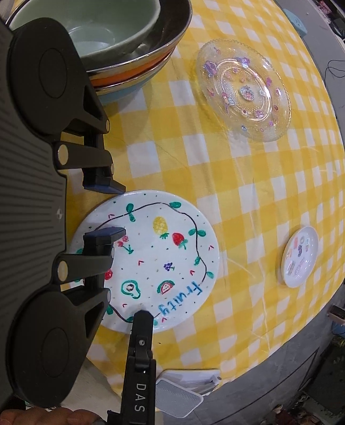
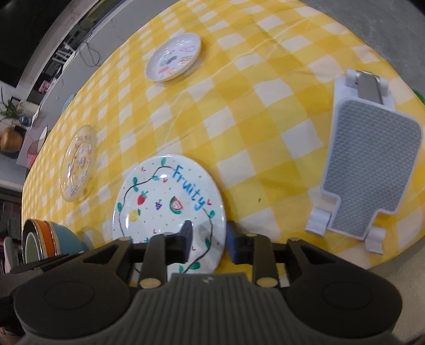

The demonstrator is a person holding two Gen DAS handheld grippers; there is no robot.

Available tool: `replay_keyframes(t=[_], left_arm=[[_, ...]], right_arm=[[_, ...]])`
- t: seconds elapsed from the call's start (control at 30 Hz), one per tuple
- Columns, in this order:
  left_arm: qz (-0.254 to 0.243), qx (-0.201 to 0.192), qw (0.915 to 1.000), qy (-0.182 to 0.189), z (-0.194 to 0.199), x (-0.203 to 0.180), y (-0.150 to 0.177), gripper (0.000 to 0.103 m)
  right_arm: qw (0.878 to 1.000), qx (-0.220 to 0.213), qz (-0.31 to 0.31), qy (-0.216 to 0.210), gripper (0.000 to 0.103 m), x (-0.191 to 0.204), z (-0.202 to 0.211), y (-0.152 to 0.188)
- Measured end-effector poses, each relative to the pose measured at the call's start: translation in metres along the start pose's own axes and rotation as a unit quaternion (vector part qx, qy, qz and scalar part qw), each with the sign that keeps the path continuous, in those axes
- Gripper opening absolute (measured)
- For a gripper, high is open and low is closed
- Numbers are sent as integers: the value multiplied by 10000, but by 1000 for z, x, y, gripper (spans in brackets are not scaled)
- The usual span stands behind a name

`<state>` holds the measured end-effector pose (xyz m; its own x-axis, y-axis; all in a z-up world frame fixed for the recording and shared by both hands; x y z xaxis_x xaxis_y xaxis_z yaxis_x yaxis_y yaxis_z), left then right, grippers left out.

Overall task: Organize plates and bowls
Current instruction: 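Lift the Fruity plate with both tools and carry it toward the bowl stack, then lower the Fruity plate and open both tools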

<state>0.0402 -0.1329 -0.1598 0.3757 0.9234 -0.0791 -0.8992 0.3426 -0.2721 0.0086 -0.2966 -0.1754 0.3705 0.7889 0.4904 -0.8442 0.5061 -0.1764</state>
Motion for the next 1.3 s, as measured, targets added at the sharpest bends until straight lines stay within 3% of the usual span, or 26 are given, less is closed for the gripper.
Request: replay_keyframes(t=[0.1,0.4,0.53,0.7,0.8,0.93,1.3], left_arm=[[-13,30,10000,-27,1,1,0,46],[-213,-103,9994,-259,13,-2,-2,62],[-260,-368,9986,-273,22,-8,-5,72],[76,-681,9977,19,39,-3,-17,73],[144,-1078,9939,162,60,3,-27,73],[141,-1431,9895,142,83,20,-42,73],[804,-1435,9863,-95,94,122,-58,73]], right_arm=[[9999,-38,64,79,34,1,0,-1],[9989,-384,-49,260,38,-5,9,-6],[9987,-453,29,238,38,-2,12,-6],[9980,-610,40,155,41,0,17,-8],[9973,-723,56,141,45,0,20,-10],[9970,-751,118,124,45,3,20,-11],[9949,-895,413,192,45,22,17,-21]])
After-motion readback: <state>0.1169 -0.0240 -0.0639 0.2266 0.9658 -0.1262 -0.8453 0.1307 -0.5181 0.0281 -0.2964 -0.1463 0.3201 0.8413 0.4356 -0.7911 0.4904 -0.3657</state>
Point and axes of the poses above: each gripper's, at about its wrist camera, not at the fingertips, and z roughly against the way its jaws point, x to its left, y to its underside, the point moved 6 cm from there along -z, roughly the way its jaws point, and after that the axes turned 3 degrees about -z, right-handed, at the moved point
